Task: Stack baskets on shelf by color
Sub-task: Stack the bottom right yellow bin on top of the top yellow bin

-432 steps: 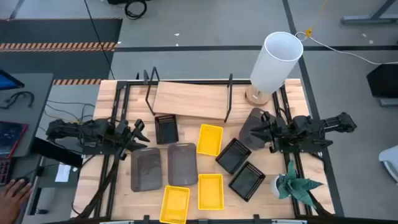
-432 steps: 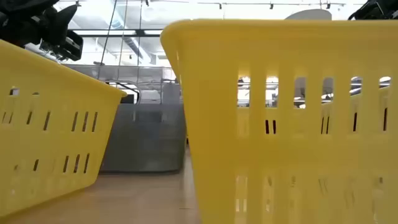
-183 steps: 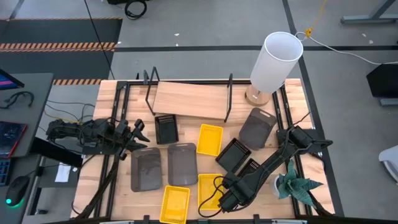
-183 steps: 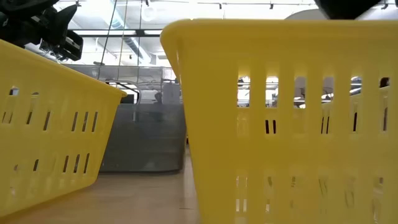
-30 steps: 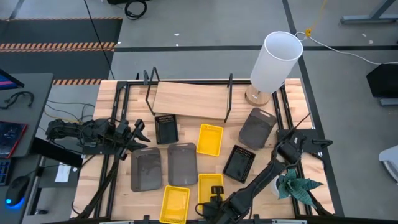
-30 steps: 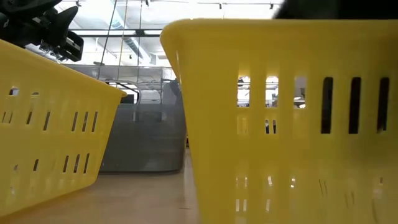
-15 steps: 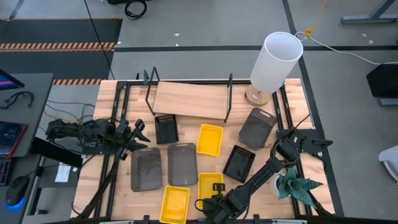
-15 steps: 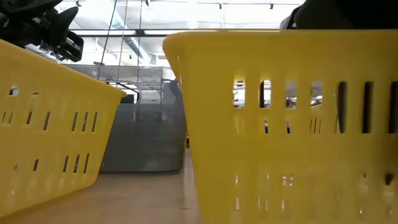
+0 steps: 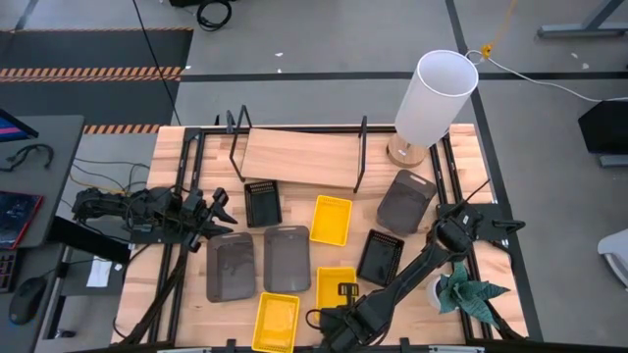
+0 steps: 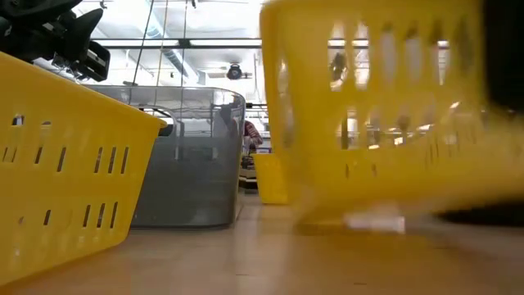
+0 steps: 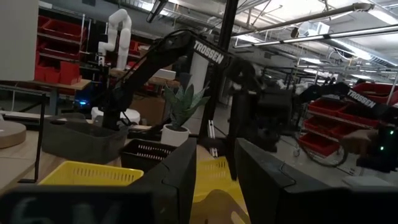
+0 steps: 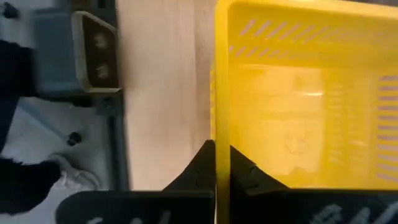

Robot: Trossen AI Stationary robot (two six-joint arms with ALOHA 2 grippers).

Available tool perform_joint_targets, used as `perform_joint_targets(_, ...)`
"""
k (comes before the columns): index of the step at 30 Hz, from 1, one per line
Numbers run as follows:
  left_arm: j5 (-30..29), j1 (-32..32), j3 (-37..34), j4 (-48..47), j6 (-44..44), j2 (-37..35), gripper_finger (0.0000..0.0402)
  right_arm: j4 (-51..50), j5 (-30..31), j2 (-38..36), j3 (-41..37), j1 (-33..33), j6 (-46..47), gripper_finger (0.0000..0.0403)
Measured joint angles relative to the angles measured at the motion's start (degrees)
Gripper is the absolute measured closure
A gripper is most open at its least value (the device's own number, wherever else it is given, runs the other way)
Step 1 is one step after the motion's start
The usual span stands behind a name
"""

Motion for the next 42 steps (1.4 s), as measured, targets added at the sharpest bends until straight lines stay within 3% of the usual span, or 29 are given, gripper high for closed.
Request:
perform_joint_targets(6,0.0,0.0,0.0,0.0,0.0,0.0,0.0284,-11.5,6.1,0.0,9.4,-0.4,-0.5,0.0398)
perform_joint_targets(11,0.0,0.0,0.0,0.0,0.0,0.0,0.0284,-15.7,10.0,0.0,12.8,-1.6,-3.1,0.0398)
perform_joint_targets(22,0.0,0.0,0.0,0.0,0.0,0.0,0.0284,-17.4,11.4,0.0,12.8,-8.0,-13.4,0.0398)
perform_joint_targets(30,0.0,0.0,0.0,0.0,0.0,0.0,0.0284,-23.2,18.0,0.0,12.6,-12.1,-13.9,0.0398)
perform_joint_targets(42,0.0,0.0,0.0,0.0,0.0,0.0,0.0284,-20.2,18.2,0.0,5.2,-17.2,-16.7,0.0398)
